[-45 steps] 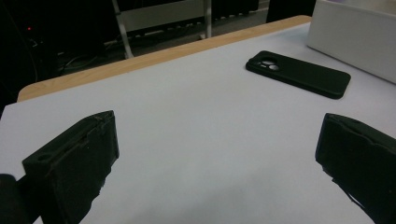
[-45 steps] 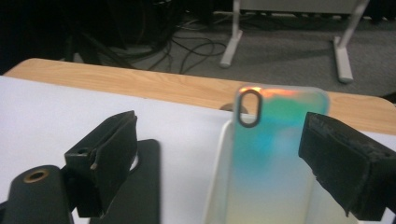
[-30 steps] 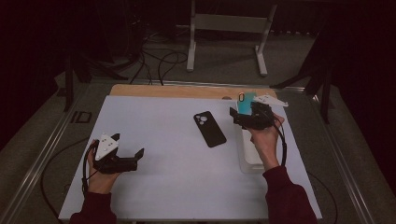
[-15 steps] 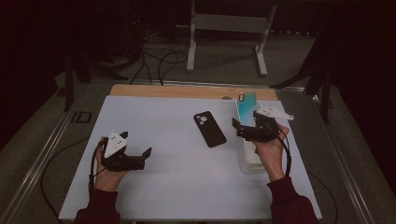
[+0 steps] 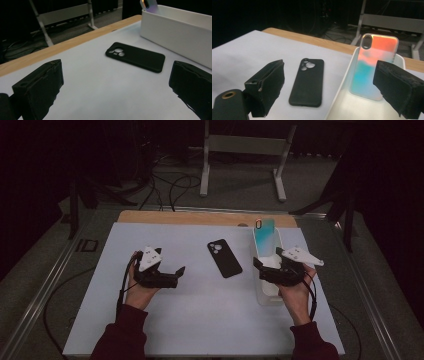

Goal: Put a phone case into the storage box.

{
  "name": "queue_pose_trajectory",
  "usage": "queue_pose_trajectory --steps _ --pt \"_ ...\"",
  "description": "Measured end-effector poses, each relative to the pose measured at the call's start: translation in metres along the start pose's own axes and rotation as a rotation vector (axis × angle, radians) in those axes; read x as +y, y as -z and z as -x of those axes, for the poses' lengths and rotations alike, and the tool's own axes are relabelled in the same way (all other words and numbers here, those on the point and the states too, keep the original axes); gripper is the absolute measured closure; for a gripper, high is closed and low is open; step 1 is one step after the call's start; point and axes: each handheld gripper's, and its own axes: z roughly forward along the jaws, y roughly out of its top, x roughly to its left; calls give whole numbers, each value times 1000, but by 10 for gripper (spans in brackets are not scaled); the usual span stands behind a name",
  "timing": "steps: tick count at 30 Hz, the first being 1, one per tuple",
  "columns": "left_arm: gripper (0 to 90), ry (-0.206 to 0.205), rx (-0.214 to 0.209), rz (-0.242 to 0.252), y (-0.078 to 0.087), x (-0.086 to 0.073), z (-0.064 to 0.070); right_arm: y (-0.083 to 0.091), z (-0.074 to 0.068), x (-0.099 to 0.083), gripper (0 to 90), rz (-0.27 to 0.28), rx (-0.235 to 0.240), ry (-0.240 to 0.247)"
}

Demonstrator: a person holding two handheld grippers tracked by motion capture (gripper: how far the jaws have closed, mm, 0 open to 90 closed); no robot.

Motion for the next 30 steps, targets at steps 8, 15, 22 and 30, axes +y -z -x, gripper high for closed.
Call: queue_pose_trajectory --steps 8,15,22,30 --pt "1 -8 -98 -12 -38 14 12 10 -4 -19 99 37 54 10" --pt "18 -31 -139 -64 -72 29 24 15 -10 -27 99 61 78 -14" --pt "40 -46 -164 -109 -102 37 31 18 -18 -28 99 73 84 13" --pt "116 -50 -173 -123 -132 40 43 20 -21 -29 99 72 88 19"
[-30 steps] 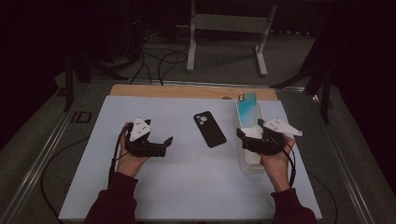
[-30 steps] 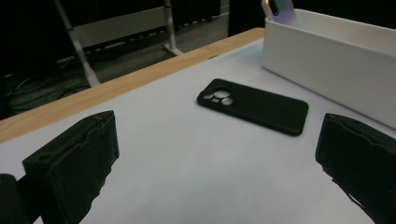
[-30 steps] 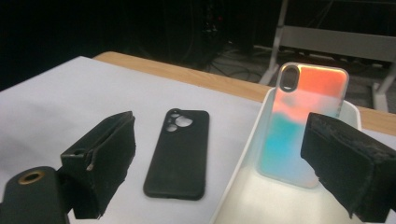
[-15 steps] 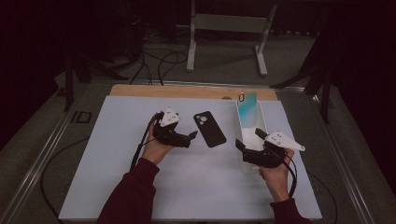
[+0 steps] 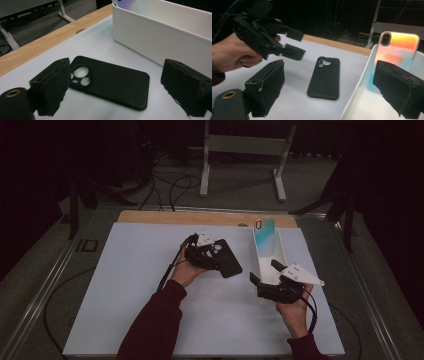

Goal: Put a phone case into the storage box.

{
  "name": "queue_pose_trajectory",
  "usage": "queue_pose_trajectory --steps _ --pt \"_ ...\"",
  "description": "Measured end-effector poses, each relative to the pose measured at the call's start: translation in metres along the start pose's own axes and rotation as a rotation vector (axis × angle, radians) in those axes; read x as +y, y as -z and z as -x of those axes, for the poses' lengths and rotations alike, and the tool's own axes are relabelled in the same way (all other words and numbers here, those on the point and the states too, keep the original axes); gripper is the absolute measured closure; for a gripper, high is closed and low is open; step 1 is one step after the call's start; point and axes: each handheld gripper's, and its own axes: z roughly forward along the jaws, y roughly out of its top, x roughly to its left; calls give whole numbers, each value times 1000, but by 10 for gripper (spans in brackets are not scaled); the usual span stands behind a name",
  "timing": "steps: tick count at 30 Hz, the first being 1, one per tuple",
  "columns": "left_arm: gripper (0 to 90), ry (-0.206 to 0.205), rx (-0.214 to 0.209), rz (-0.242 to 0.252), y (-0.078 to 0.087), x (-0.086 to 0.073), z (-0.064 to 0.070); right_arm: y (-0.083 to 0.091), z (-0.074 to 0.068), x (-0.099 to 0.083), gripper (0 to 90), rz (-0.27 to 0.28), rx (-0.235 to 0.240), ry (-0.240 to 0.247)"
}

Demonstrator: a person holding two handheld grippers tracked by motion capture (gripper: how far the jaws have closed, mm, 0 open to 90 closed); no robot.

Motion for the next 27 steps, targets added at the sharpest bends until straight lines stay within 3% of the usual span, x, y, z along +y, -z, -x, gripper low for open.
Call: queue_pose_trajectory --steps 15,21,22,27 --pt "345 -25 -40 -92 -58 3 21 6 4 1 99 20 -4 -25" --pt "594 -33 -52 -159 -78 0 28 7 5 1 100 28 -1 -28" --pt "594 -31 -48 -188 -87 -2 31 7 5 1 100 29 -2 -26" --pt "897 -16 -42 -226 -101 -4 36 10 7 1 100 38 -3 -36"
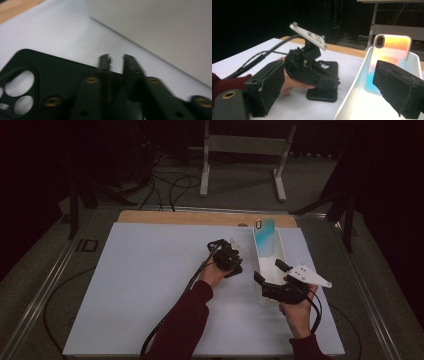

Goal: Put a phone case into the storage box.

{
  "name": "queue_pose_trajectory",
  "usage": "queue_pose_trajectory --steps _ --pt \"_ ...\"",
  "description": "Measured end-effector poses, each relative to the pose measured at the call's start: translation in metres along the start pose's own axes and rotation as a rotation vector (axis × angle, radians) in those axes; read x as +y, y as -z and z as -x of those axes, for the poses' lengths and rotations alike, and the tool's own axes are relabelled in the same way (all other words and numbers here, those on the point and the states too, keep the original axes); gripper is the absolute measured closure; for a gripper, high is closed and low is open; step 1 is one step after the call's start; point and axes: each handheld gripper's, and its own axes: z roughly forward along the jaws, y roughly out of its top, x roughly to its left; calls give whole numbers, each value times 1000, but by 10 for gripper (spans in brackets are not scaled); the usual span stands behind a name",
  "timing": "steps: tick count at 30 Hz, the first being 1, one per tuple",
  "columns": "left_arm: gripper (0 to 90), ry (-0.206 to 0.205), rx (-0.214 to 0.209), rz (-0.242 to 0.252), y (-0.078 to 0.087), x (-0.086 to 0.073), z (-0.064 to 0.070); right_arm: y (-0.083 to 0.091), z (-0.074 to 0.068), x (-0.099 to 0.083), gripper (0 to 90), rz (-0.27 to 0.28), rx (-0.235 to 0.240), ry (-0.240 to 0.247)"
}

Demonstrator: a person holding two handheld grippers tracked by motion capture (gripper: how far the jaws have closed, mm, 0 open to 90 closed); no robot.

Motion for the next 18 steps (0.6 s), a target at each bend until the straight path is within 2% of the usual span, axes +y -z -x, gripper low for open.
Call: queue_pose_trajectory --steps 4,9,14,15,18 --pt "900 1 -27 -21 -7 3 3 0 0 0 100 1 1 -2" --pt "900 -11 -11 -45 -16 6 11 0 0 0 100 0 2 -1" --pt "900 -3 -16 -57 -14 4 12 0 0 0 100 3 0 -1" --pt "900 7 -40 -73 -11 0 11 1 0 0 100 2 1 -1" --pt "900 26 -58 -74 -2 -8 8 1 0 0 100 3 -1 -4"
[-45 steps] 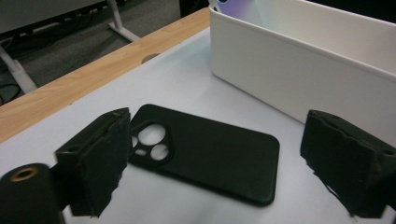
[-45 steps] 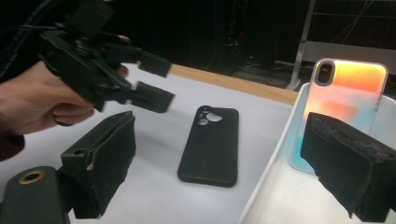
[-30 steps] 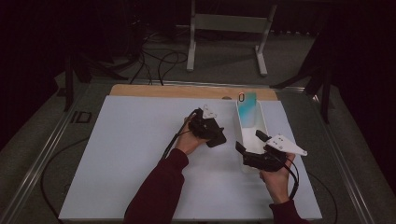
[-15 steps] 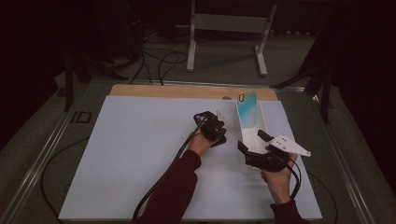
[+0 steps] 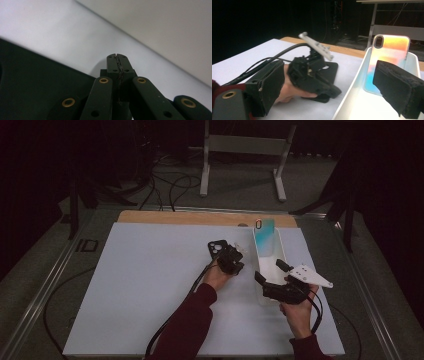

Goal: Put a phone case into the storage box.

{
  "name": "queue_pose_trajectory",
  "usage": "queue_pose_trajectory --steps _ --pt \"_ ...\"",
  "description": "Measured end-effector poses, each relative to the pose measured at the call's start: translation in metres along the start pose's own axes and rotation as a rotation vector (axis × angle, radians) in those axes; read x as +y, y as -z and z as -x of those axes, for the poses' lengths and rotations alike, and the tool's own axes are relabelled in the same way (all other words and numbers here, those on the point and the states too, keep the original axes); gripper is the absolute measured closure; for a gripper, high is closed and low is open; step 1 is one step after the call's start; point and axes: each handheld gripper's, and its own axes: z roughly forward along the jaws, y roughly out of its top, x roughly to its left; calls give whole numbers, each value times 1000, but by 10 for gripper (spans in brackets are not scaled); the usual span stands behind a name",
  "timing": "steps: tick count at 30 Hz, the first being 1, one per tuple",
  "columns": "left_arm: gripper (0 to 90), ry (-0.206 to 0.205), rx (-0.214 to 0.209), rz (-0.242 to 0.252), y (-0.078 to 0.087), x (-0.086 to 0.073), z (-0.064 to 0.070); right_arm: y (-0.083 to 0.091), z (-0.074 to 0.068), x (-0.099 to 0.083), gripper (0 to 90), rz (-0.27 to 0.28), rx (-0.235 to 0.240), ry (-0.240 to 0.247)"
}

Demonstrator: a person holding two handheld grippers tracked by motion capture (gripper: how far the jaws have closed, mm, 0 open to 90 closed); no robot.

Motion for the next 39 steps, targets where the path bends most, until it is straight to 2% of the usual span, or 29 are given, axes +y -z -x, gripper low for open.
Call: queue_pose_trajectory --steps 7,12,15,18,20,24,26,29,32,34,36,39 --pt "900 8 32 -10 24 -25 -7 0 -1 0 100 -5 -1 7" --pt "900 28 57 -12 38 -39 -17 -2 -2 -1 100 -9 0 9" --pt "899 50 94 -18 50 -51 -29 -3 -2 -1 100 -13 2 16" --pt "898 54 105 -19 54 -55 -34 -3 -2 -1 100 -16 1 17" --pt "898 72 109 -11 57 -59 -38 -3 -2 -1 101 -16 0 13" --pt "895 56 128 -6 57 -60 -35 -4 -3 -1 100 -16 4 17" --pt "862 56 114 1 59 -60 -35 -4 -3 -1 100 -18 5 19" --pt "821 62 90 52 70 -63 -35 -4 -2 -1 100 -19 3 19" --pt "765 67 86 117 89 -68 -36 -3 0 -1 101 -17 4 19" --pt "687 63 89 162 106 -72 -37 -3 1 0 104 -23 11 21" --pt "590 80 96 222 123 -77 -36 -3 1 -1 109 -34 17 27" --pt "510 77 103 288 152 -86 -36 -5 1 -2 117 -44 26 34"
